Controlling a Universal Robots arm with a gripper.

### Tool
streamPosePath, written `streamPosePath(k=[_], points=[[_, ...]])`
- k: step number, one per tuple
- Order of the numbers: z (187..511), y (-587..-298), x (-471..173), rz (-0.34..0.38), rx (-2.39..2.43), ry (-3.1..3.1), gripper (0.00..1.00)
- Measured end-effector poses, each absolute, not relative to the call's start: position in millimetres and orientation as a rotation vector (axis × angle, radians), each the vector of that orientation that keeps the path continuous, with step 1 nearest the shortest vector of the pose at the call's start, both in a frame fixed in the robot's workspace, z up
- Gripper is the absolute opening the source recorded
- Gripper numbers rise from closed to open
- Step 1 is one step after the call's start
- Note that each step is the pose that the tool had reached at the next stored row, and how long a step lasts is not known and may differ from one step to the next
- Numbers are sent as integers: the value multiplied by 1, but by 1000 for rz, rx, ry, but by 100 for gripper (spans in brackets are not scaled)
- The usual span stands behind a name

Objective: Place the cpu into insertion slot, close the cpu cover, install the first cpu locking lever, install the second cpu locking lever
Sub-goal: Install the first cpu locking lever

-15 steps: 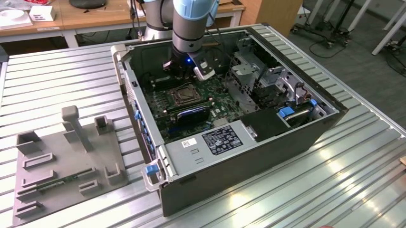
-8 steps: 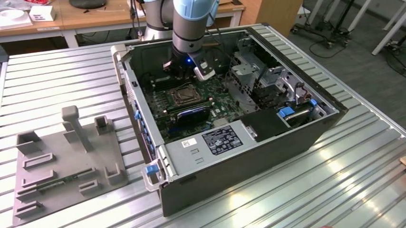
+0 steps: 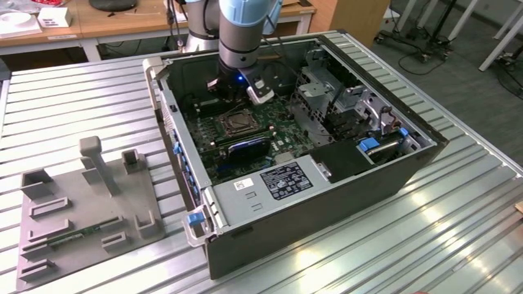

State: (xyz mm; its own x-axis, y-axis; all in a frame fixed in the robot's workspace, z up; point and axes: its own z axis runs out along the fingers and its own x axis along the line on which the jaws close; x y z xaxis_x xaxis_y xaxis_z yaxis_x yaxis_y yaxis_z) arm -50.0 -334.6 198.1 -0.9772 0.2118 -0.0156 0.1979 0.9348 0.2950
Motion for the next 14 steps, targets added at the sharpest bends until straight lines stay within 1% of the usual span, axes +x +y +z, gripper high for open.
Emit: streamPosePath(k=[11,14], points=[[202,-333,-55,461,322,3043,10],[202,-331,-57,482,323,3041,10]])
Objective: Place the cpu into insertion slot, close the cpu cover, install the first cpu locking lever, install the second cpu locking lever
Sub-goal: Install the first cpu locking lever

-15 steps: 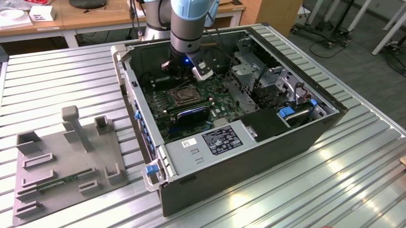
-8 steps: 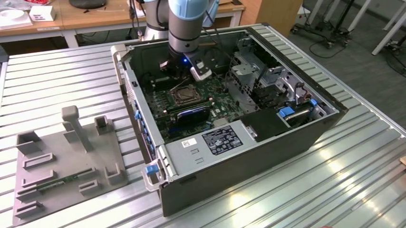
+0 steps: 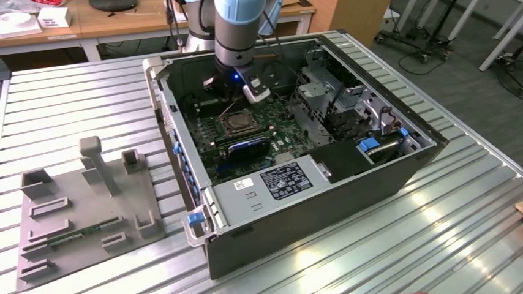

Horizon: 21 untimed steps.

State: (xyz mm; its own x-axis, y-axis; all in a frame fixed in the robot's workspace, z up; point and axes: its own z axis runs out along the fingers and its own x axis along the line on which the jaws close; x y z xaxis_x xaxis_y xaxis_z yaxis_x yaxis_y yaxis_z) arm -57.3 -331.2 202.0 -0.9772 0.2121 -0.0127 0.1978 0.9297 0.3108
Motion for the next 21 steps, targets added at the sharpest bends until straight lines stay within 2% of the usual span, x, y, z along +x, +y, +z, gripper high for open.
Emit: streamPosePath(k=[4,21], points=[[202,-328,-59,511,324,3038,10],[212,-334,-60,512,324,3038,10]])
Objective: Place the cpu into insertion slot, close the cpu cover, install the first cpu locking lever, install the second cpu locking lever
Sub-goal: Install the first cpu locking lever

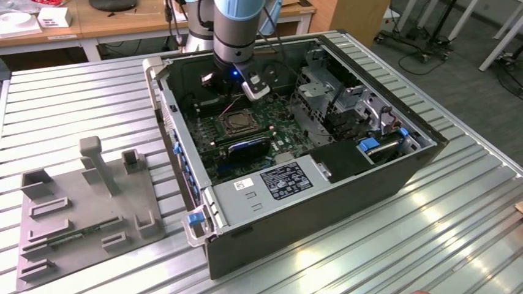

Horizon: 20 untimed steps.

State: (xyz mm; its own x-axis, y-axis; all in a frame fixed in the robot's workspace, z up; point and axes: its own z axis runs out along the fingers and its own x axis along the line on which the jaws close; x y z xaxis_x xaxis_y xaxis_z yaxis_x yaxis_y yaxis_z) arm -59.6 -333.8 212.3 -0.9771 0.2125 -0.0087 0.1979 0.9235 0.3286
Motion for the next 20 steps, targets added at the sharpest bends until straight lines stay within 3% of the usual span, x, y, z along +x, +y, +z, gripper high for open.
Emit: streamPosePath(k=[20], points=[[217,-341,-60,514,324,3037,10]])
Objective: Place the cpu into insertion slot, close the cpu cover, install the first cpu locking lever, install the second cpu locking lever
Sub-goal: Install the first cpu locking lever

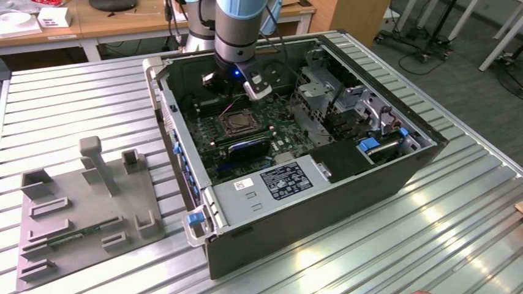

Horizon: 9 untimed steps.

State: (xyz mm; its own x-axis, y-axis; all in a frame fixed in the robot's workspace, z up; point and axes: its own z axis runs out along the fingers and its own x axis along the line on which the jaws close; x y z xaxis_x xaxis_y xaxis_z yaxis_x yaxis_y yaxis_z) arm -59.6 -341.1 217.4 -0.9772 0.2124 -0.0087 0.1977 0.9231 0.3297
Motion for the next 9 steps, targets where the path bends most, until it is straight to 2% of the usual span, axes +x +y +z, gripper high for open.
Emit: streamPosePath(k=[9], points=[[217,-343,-60,514,324,3037,10]])
